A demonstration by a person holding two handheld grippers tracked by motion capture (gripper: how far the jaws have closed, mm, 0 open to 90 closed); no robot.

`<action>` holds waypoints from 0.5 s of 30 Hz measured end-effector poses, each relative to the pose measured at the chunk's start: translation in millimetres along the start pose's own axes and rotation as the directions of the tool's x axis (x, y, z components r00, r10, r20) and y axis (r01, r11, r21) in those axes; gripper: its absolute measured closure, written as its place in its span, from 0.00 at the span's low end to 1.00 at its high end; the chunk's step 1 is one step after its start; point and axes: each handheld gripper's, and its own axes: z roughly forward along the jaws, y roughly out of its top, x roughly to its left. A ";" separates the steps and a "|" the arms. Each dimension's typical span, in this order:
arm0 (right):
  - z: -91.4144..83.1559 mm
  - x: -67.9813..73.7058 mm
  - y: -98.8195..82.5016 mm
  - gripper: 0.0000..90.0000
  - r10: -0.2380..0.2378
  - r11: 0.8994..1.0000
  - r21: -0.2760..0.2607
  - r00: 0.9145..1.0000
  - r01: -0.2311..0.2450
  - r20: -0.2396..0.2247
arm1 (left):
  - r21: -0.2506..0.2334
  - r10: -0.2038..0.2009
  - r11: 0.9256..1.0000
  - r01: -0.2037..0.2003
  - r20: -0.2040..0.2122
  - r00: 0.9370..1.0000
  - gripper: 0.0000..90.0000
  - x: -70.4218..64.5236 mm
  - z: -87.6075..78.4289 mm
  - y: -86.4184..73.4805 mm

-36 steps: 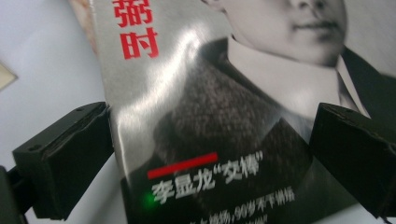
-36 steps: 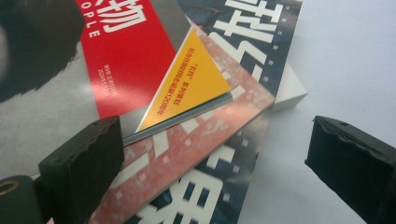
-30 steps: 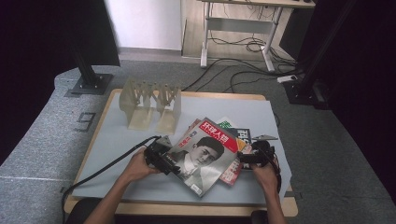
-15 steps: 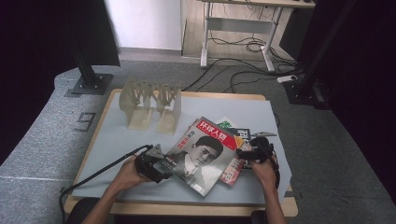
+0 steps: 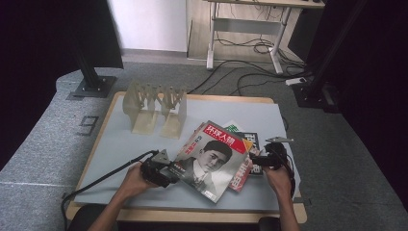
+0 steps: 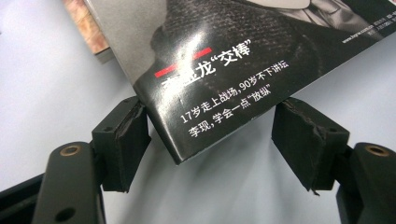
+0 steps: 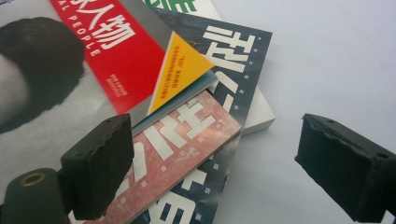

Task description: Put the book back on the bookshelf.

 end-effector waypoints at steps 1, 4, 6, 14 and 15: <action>-0.7 0.4 0.0 0.12 -0.003 1.000 0.001 1.000 0.003 0.000 | -0.003 -0.004 1.000 0.004 0.005 1.000 0.32 -0.1 1.2 1.1; 0.0 2.4 0.2 0.12 -0.011 1.000 0.007 1.000 0.011 -0.001 | -0.007 -0.006 1.000 0.006 0.012 1.000 0.33 -1.4 4.5 5.5; 2.5 4.0 0.1 0.12 -0.015 1.000 0.015 1.000 0.015 -0.003 | -0.002 -0.006 1.000 0.006 0.013 1.000 0.35 -3.1 6.9 9.8; 2.9 -2.5 -4.2 0.12 -0.010 1.000 0.022 1.000 0.010 -0.009 | -0.015 -0.033 0.999 0.034 0.053 0.998 0.42 -2.8 13.2 15.3; 2.6 -4.1 -4.5 0.12 -0.006 1.000 0.020 1.000 0.006 -0.012 | -0.015 -0.033 0.999 0.034 0.053 0.998 0.42 -2.8 13.2 15.3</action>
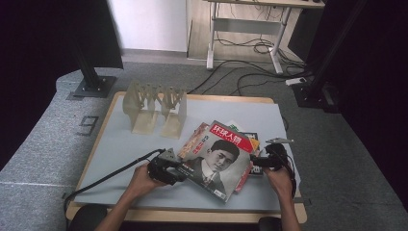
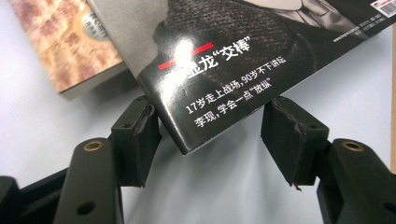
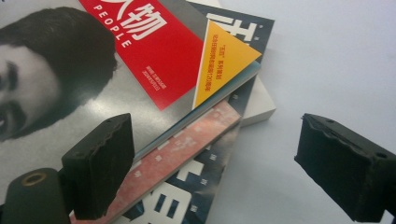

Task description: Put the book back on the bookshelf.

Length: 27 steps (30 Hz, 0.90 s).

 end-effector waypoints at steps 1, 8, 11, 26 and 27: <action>-0.2 -1.4 -0.1 0.12 0.004 1.000 -0.001 1.000 -0.004 -0.001 | -0.005 0.000 1.000 0.000 0.003 1.000 0.42 -1.0 2.9 2.3; 0.6 -7.5 3.0 0.13 0.019 1.000 -0.001 1.000 -0.019 0.003 | -0.015 0.010 1.000 -0.010 0.000 1.000 0.42 -5.9 11.4 10.2; 1.5 -10.5 3.9 0.13 0.027 1.000 0.002 1.000 -0.027 0.002 | -0.019 0.017 1.000 -0.017 -0.005 1.000 0.42 -6.7 10.7 10.2; -1.7 -19.2 -2.8 0.13 0.042 0.999 0.010 0.999 -0.042 0.003 | -0.035 0.077 0.996 -0.080 -0.092 0.993 0.62 -12.9 -1.4 0.9; -1.8 -19.6 -2.6 0.13 0.044 0.999 0.009 0.999 -0.045 0.004 | -0.042 0.068 0.997 -0.072 -0.090 0.994 0.62 -11.9 0.5 2.2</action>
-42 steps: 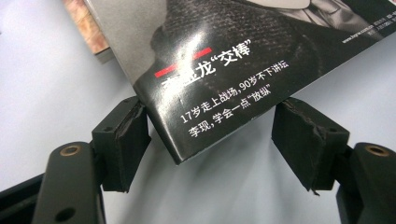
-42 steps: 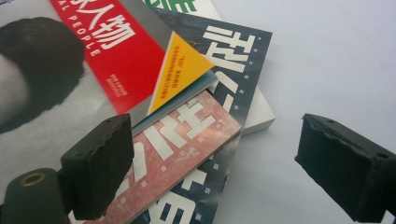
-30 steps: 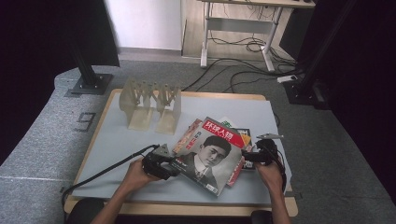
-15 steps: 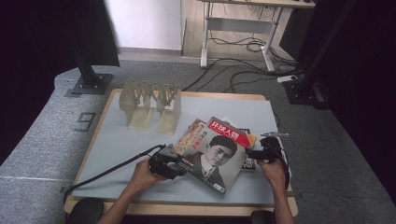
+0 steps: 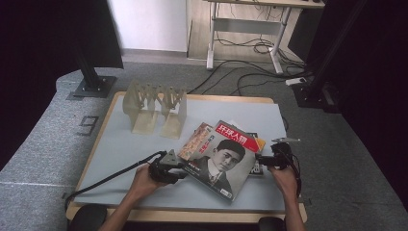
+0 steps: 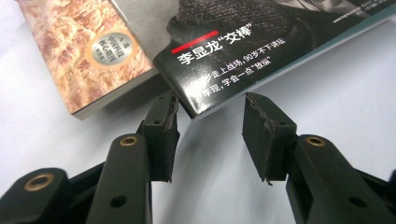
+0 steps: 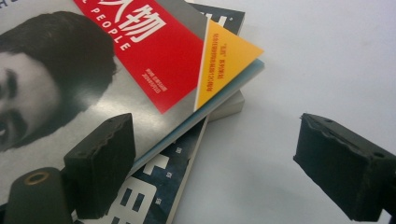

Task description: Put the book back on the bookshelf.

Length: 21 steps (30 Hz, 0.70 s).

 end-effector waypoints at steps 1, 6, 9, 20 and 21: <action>-0.2 -0.2 0.0 0.13 0.001 1.000 0.002 1.000 -0.001 -0.001 | 0.000 0.000 1.000 0.000 0.000 1.000 0.62 0.0 0.0 0.0; -1.5 -3.3 -1.9 0.14 0.001 1.000 0.006 1.000 -0.001 0.000 | -0.020 -0.014 1.000 0.014 0.012 1.000 0.63 -2.6 7.5 2.8; -0.6 -5.7 -1.9 0.14 0.007 1.000 0.006 1.000 -0.007 -0.003 | -0.021 -0.015 1.000 0.016 0.010 1.000 0.63 -3.5 9.0 4.2; 20.8 -12.4 12.7 0.06 0.066 0.997 0.044 0.996 -0.063 -0.065 | -0.027 -0.024 0.999 0.024 0.018 1.000 0.63 -2.2 10.1 4.5; 23.2 -14.1 13.3 0.04 0.077 0.996 0.049 0.994 -0.074 -0.074 | -0.027 -0.024 0.999 0.024 0.019 1.000 0.63 -2.0 10.2 4.5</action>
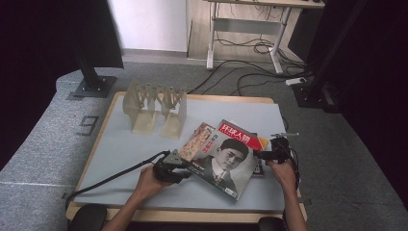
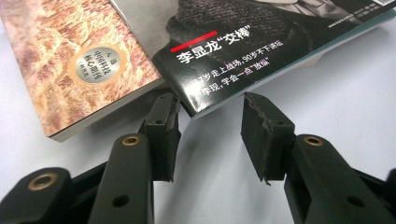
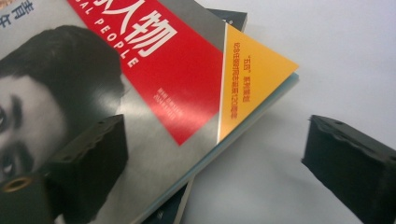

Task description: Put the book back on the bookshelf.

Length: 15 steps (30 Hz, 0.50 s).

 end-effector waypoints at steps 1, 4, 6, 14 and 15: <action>2.0 -1.6 0.9 0.03 0.016 1.000 0.007 1.000 -0.016 -0.008 | 0.000 0.000 1.000 0.000 0.001 1.000 0.63 0.1 0.0 0.0; 7.5 -6.6 3.1 0.02 0.055 0.998 0.016 0.998 -0.055 -0.041 | 0.000 0.000 1.000 0.000 0.003 1.000 0.63 0.5 0.1 0.0; 10.0 -7.7 4.1 0.03 0.070 0.997 0.019 0.995 -0.069 -0.065 | 0.001 0.000 1.000 0.000 0.006 1.000 0.63 0.9 0.2 -0.1; 8.4 -5.9 7.5 0.26 0.073 0.997 -0.022 0.990 -0.076 -0.117 | -0.002 -0.004 1.000 0.004 0.011 1.000 0.63 1.4 0.9 -0.1; 6.2 -5.0 8.5 0.28 0.060 0.997 -0.038 0.992 -0.065 -0.110 | -0.001 -0.005 1.000 0.005 0.015 1.000 0.62 1.9 1.1 0.2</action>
